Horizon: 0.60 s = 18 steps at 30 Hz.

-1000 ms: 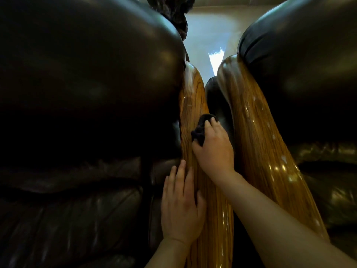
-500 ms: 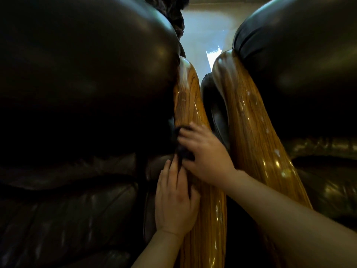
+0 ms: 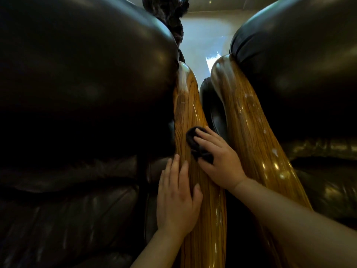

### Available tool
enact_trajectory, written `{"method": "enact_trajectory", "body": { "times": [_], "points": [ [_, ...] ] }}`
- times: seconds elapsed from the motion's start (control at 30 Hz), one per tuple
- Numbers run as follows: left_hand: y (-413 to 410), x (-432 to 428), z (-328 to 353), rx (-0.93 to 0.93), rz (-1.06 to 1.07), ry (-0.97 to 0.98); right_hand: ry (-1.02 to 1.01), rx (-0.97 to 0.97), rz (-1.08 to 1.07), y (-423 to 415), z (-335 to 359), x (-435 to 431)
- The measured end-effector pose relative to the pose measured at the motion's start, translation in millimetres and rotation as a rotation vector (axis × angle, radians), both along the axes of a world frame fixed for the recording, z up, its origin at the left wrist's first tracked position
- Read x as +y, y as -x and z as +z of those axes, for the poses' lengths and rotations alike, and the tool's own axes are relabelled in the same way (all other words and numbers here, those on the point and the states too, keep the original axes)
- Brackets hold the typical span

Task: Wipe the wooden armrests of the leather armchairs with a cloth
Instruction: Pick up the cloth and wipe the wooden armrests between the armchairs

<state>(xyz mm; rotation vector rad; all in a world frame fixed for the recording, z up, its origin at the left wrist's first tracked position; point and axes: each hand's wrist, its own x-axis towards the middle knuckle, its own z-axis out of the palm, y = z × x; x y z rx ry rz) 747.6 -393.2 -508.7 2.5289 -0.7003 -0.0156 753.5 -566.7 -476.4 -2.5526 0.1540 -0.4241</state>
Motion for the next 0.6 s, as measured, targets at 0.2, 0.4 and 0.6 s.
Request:
{"method": "enact_trajectory", "body": {
  "times": [0.2, 0.4, 0.6],
  "points": [
    [-46.5, -34.9, 12.2, -0.002, -0.003, -0.064, -0.43, 0.073, -0.458, -72.2, 12.2, 1.1],
    [-71.7, -56.2, 12.3, -0.018, 0.02, -0.038, -0.248, 0.049, -0.309, -58.9, -4.0, -7.9],
    [-75.0, -56.9, 11.1, -0.018, 0.034, -0.053, -0.054, 0.082, -0.139, -132.7, 12.2, -27.5]
  ]
}}
